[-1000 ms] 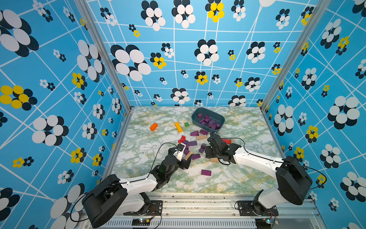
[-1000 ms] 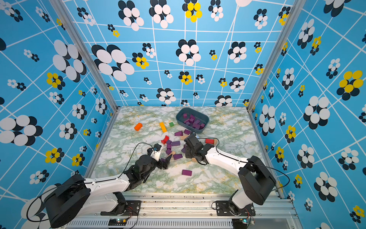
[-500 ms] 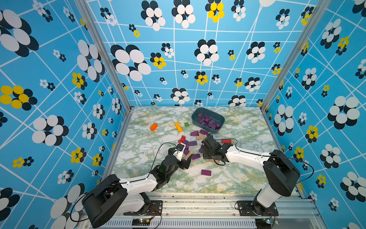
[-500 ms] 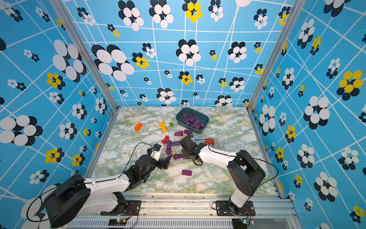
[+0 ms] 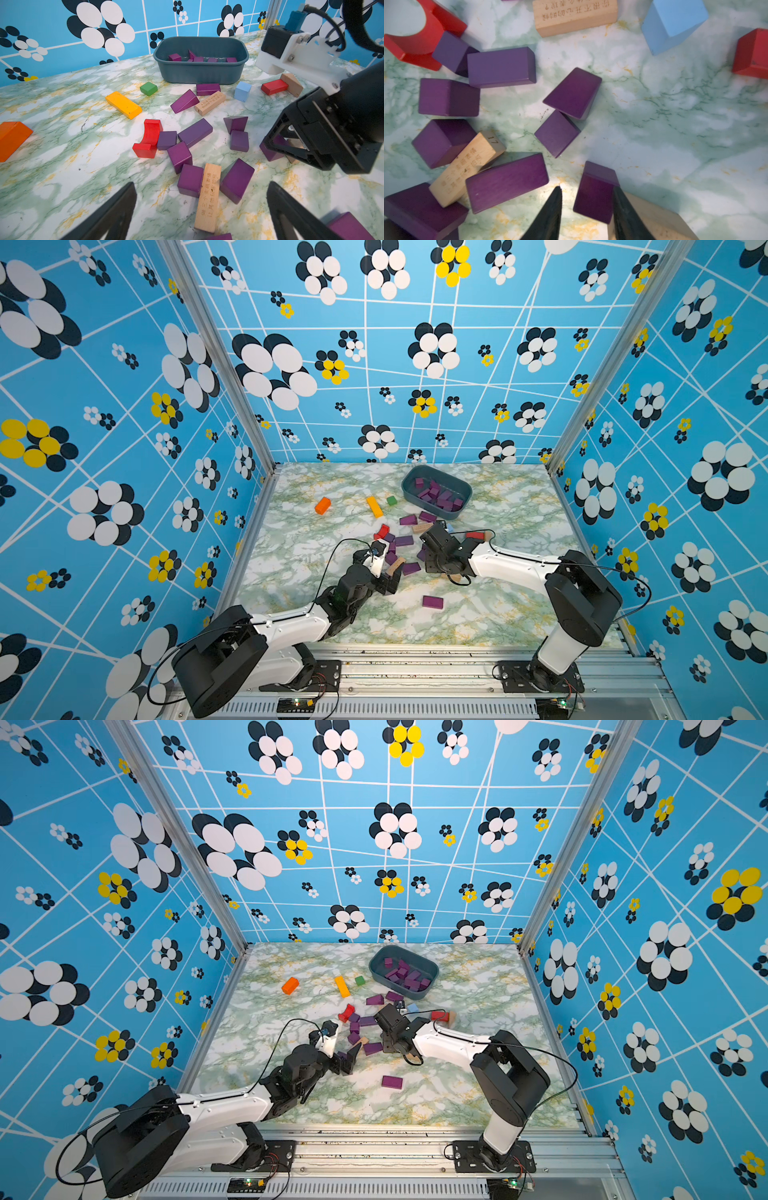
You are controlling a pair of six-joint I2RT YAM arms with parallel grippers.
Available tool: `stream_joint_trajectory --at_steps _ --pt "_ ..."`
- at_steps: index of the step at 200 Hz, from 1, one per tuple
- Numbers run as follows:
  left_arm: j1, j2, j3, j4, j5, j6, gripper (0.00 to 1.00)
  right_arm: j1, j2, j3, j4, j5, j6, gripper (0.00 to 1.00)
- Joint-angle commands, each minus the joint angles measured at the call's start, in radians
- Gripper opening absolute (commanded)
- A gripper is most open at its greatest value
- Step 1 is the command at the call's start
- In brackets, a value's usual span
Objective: Pick purple bricks into the storage bin
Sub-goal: Pick up the building block from the center of the board.
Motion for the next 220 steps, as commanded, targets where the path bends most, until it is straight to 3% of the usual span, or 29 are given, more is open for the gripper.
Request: stream_joint_trajectory --at_steps 1,184,220 --pt "-0.004 0.008 0.001 0.032 -0.011 -0.013 0.99 0.006 0.018 0.014 -0.053 0.032 0.022 0.42" --pt "-0.003 0.026 0.016 0.018 -0.011 -0.019 0.99 0.007 0.070 0.042 -0.037 -0.009 0.027 0.41" --pt "-0.002 0.031 0.020 0.012 -0.011 -0.019 0.99 0.007 0.098 0.057 -0.042 -0.005 0.023 0.30"
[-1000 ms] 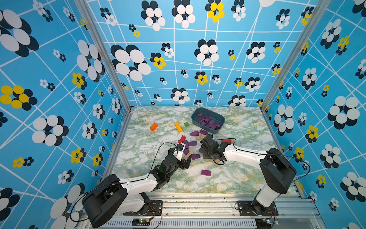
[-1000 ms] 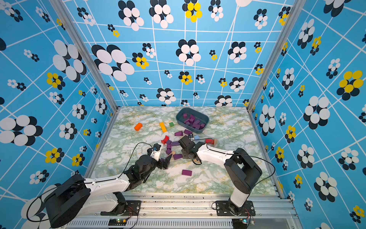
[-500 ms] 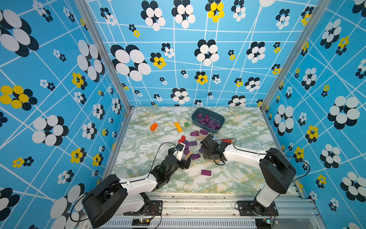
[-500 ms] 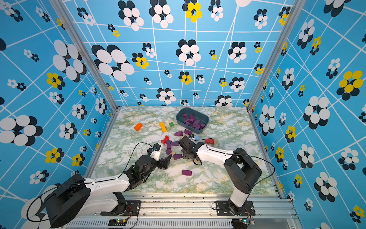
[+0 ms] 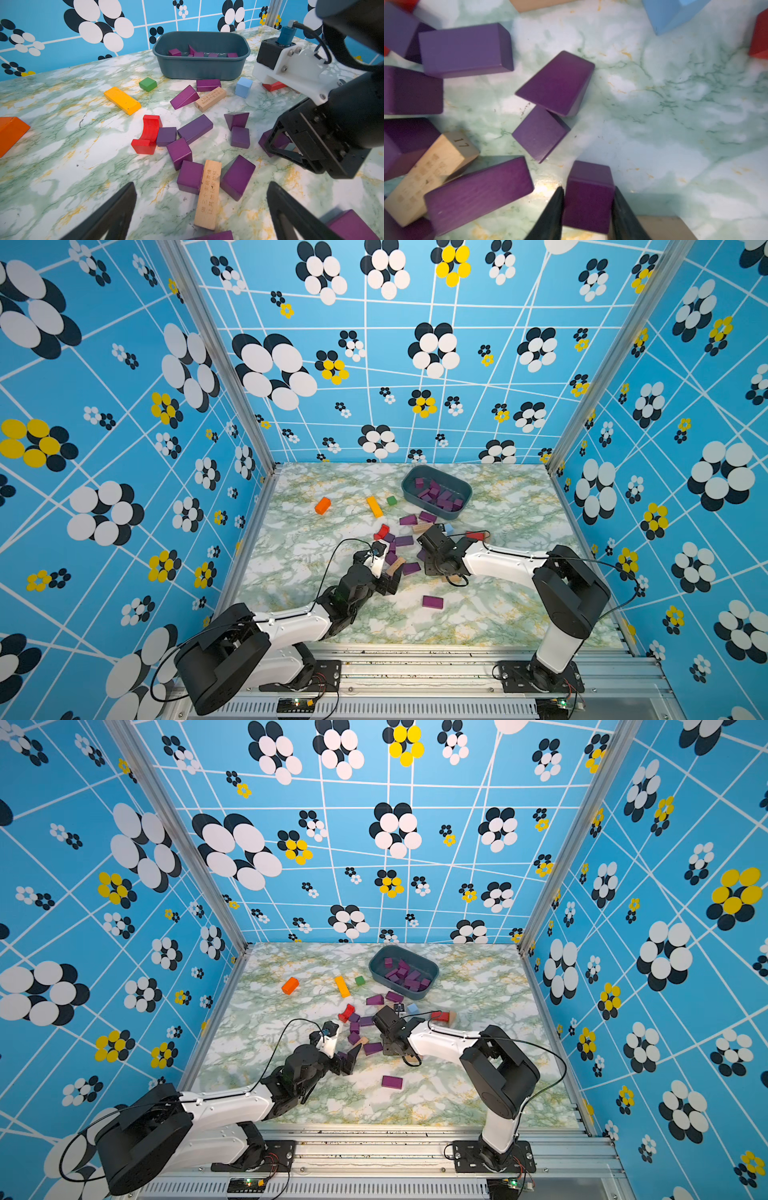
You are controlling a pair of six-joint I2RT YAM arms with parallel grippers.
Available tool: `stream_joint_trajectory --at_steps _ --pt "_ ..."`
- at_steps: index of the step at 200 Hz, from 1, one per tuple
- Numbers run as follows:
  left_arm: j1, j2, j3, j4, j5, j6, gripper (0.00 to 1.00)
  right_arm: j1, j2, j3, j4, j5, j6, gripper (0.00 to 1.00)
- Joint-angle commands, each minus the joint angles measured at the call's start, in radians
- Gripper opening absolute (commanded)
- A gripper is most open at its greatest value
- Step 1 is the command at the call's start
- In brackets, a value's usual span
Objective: Pick purple bricks into the storage bin
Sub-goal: Pick up the building block from the center of the board.
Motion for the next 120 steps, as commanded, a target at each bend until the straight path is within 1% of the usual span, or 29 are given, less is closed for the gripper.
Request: stream_joint_trajectory --at_steps 1,16,33,85,120 --pt "-0.002 0.013 0.019 0.013 -0.011 -0.013 0.99 0.007 0.028 0.032 -0.020 -0.005 0.008 0.30" --pt "-0.003 0.014 0.021 0.012 -0.011 -0.014 1.00 0.007 0.033 0.040 -0.023 0.000 0.008 0.24" --pt "-0.003 0.015 0.021 0.011 -0.011 -0.014 0.99 0.007 0.028 0.038 -0.018 0.006 0.005 0.21" --pt "-0.002 0.019 0.024 0.008 -0.013 -0.015 1.00 0.007 -0.027 0.044 -0.043 0.034 -0.012 0.21" --pt "-0.003 0.019 0.024 0.007 -0.016 -0.018 0.99 -0.007 -0.050 0.094 -0.085 0.073 -0.056 0.21"
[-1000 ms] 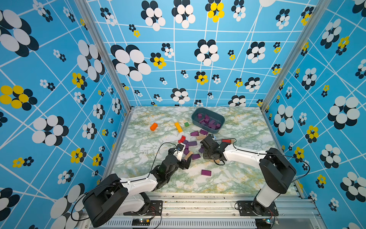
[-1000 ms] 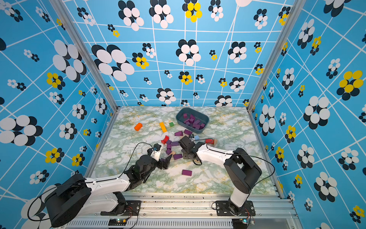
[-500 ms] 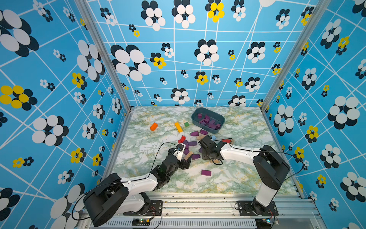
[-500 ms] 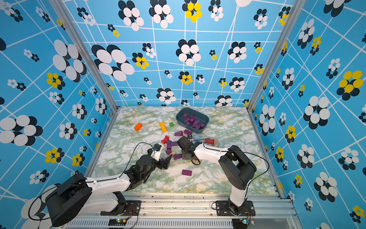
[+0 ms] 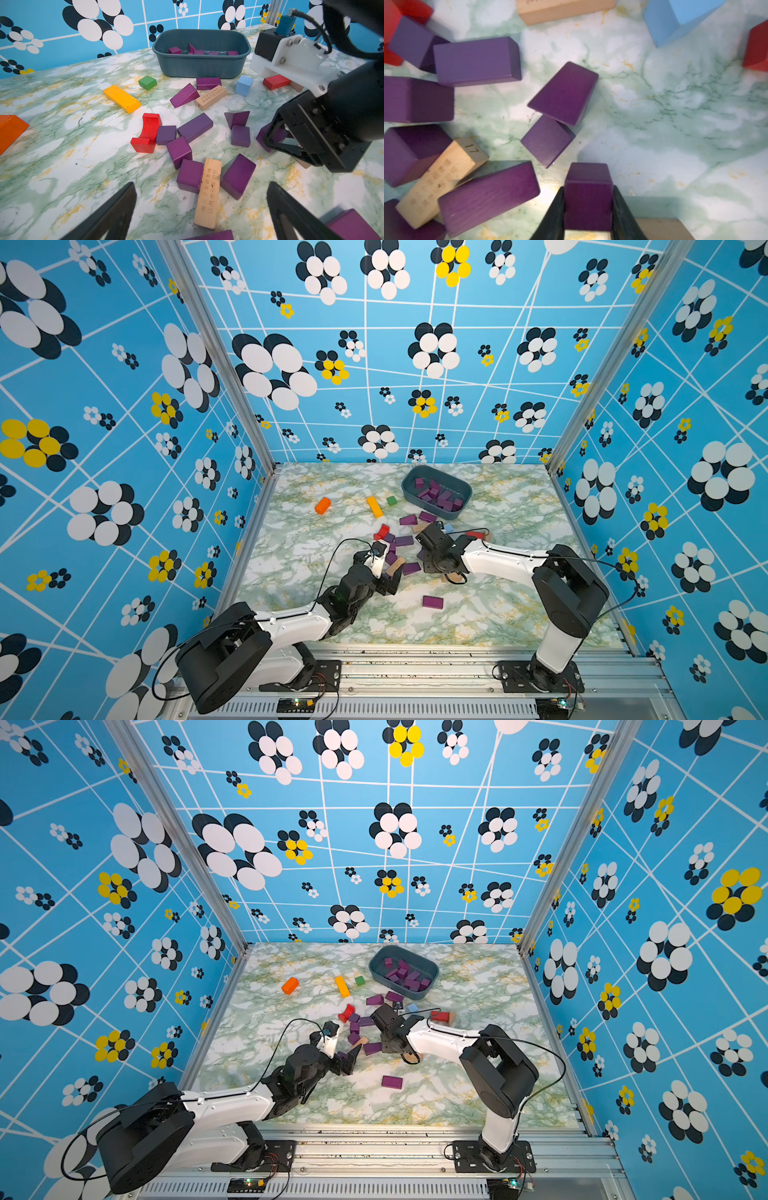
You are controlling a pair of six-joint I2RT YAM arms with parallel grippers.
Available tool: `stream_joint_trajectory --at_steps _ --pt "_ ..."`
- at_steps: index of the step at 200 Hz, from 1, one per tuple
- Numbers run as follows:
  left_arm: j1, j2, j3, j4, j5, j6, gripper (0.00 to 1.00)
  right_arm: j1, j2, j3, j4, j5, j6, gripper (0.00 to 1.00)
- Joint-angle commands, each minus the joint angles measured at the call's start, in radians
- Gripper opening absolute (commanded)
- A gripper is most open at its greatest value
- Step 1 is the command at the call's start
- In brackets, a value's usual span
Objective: Pick purple bricks into the storage bin
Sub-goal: Pick up the building block from the center of the board, then place the building block in the storage box.
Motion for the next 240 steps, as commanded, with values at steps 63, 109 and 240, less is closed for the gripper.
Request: stream_joint_trajectory --at_steps 63,109,240 --pt "-0.001 0.013 0.023 0.007 -0.018 -0.022 0.99 -0.080 -0.014 0.211 -0.024 0.121 -0.146 0.24" --pt "0.000 0.020 0.029 0.001 -0.020 -0.021 1.00 -0.144 0.065 0.342 0.078 0.193 -0.263 0.26" --pt "0.007 0.027 0.038 -0.013 -0.023 -0.020 0.99 -0.355 0.472 0.816 -0.035 0.084 -0.284 0.41"
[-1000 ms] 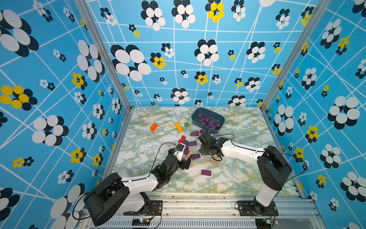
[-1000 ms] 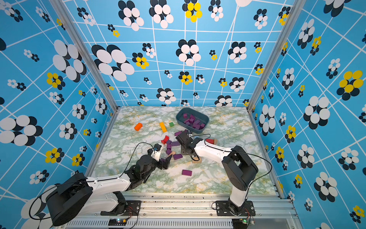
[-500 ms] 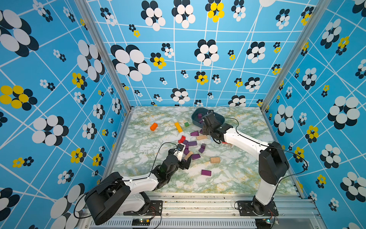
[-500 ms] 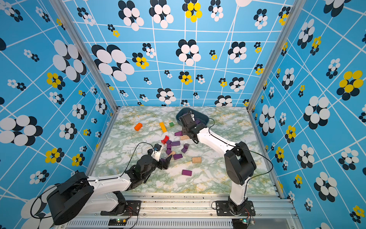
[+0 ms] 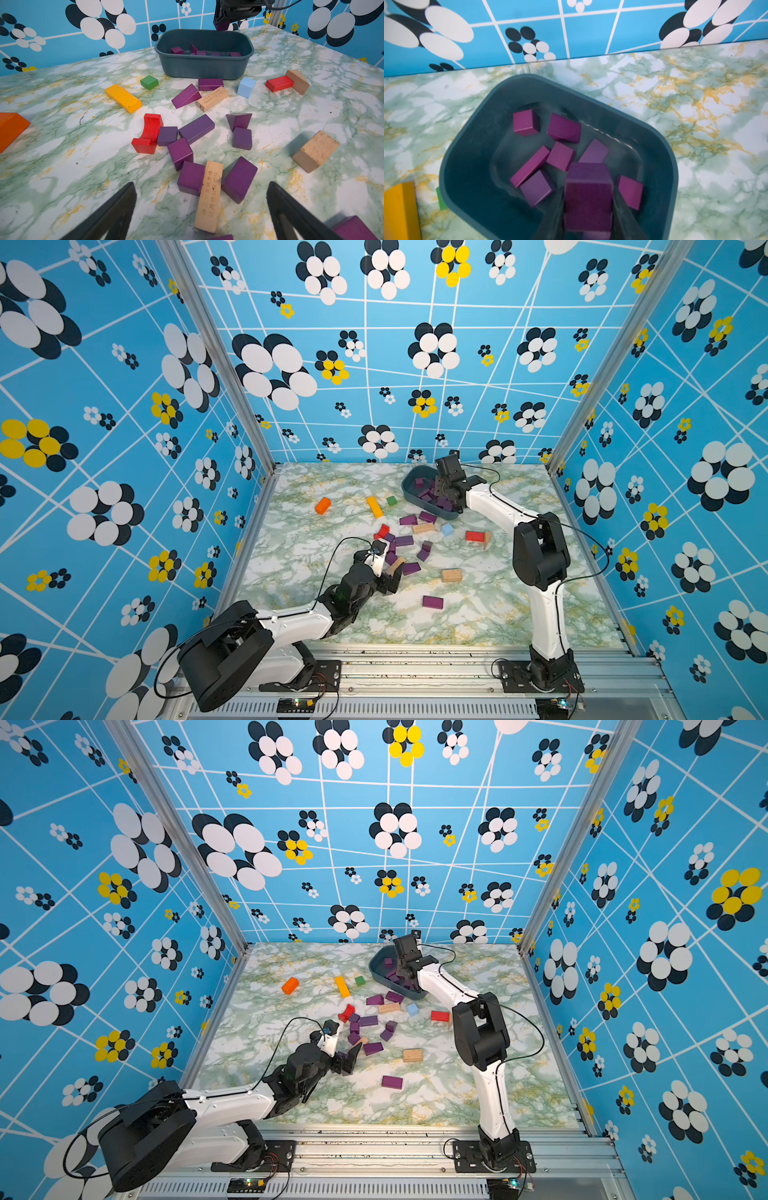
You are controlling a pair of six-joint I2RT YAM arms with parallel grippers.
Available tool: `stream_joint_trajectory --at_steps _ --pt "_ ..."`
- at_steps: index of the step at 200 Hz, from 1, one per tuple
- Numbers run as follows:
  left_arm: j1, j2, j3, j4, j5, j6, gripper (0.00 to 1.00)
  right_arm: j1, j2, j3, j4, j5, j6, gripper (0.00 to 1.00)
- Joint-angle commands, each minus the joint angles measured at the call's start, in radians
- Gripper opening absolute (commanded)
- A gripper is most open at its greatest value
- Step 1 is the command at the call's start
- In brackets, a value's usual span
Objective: Pick purple bricks into the storage bin
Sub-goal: Place the building block in the storage box.
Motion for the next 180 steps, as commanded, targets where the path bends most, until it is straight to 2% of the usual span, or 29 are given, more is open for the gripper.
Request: stream_joint_trajectory --at_steps 1,14,51,83,123,180 --pt "0.007 0.015 0.025 -0.010 -0.012 -0.005 0.99 -0.007 0.061 0.074 -0.091 -0.045 -0.018 0.42" --pt "0.006 0.016 0.027 -0.013 -0.011 -0.004 0.99 -0.007 0.079 0.103 -0.126 -0.045 -0.032 0.52" --pt "0.008 0.019 0.030 -0.018 -0.009 -0.006 1.00 -0.007 0.059 0.106 -0.170 -0.032 -0.049 0.54" --pt "0.008 0.016 0.030 -0.020 -0.011 -0.006 1.00 -0.007 -0.080 0.008 -0.147 -0.067 -0.050 0.54" --pt "0.009 0.011 0.029 -0.025 -0.016 -0.010 1.00 0.000 -0.326 -0.236 -0.099 -0.153 -0.030 0.57" --pt "0.011 0.001 0.032 -0.049 -0.027 -0.007 1.00 0.005 -0.672 -0.718 -0.027 -0.323 -0.017 0.57"
